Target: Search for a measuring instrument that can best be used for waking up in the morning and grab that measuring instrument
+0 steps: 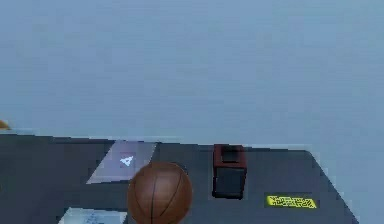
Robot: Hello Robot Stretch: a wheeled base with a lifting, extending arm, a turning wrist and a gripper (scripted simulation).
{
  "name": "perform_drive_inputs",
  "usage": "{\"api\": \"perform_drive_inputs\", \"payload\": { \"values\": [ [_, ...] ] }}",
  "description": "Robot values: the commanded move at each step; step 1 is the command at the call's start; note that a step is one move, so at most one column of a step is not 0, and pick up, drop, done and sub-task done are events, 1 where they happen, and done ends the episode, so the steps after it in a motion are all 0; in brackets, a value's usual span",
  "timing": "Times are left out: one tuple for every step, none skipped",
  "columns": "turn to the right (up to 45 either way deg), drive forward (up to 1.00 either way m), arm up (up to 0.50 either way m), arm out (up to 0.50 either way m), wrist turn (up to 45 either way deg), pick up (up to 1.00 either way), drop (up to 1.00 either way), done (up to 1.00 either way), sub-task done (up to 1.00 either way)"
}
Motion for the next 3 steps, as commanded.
{"api": "perform_drive_inputs", "payload": {
  "values": [
    [-45.0, 0.00, 0.00, 0.00, 0.0, 0.00, 0.00, 0.00, 0.00],
    [-30.0, 0.00, 0.00, 0.00, 0.0, 0.00, 0.00, 0.00, 0.00],
    [0.0, 0.00, 0.50, 0.00, 0.0, 0.00, 0.00, 0.00, 0.00]
  ]
}}
